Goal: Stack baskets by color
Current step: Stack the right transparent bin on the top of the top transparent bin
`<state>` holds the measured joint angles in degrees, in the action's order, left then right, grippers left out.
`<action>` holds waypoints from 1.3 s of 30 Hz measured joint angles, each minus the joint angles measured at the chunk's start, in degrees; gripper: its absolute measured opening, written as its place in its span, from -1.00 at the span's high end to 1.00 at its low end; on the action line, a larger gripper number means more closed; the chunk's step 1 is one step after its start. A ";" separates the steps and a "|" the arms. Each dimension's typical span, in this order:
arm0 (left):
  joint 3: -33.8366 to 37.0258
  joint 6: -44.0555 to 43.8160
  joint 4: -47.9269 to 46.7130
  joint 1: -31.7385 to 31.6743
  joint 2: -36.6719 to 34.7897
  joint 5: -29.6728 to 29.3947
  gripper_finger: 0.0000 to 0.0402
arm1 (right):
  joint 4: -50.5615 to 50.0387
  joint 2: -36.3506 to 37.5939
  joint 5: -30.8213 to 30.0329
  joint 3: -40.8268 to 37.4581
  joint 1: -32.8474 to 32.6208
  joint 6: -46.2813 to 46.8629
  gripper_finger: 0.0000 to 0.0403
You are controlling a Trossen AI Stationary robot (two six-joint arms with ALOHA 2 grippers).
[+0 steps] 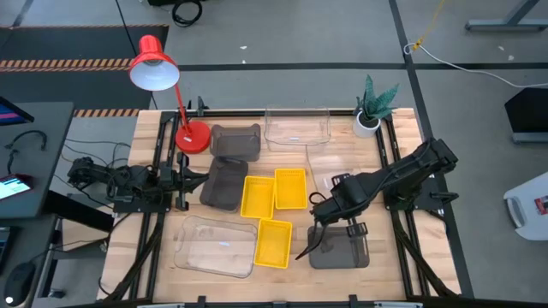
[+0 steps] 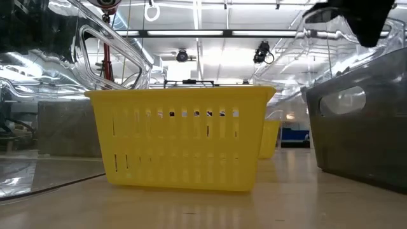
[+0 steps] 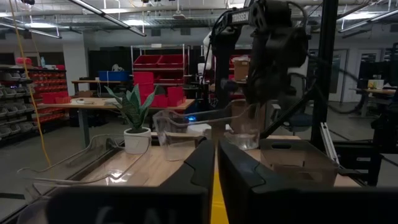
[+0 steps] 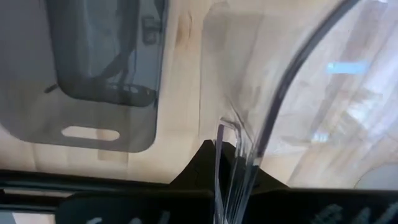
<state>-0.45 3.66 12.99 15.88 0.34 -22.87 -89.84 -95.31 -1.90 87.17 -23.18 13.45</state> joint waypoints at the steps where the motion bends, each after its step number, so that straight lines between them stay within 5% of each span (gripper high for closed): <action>1: -0.02 0.00 0.02 0.00 0.00 0.00 0.88 | -0.22 0.35 0.03 0.63 0.00 -0.59 0.97; 19: -0.02 0.02 0.00 0.00 0.02 0.00 0.88 | 5.73 8.91 -14.15 4.40 6.02 -15.25 0.97; 26: -0.02 0.00 0.00 -0.01 0.02 0.00 0.86 | 7.63 9.23 -23.12 4.40 11.35 -31.80 0.97; 39: -0.02 0.00 0.00 0.00 0.02 0.00 0.87 | 10.49 9.21 -20.89 4.40 25.85 -71.95 0.97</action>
<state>-0.47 3.66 12.99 15.88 0.36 -22.88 -79.35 -86.11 -22.79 91.57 2.68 -58.49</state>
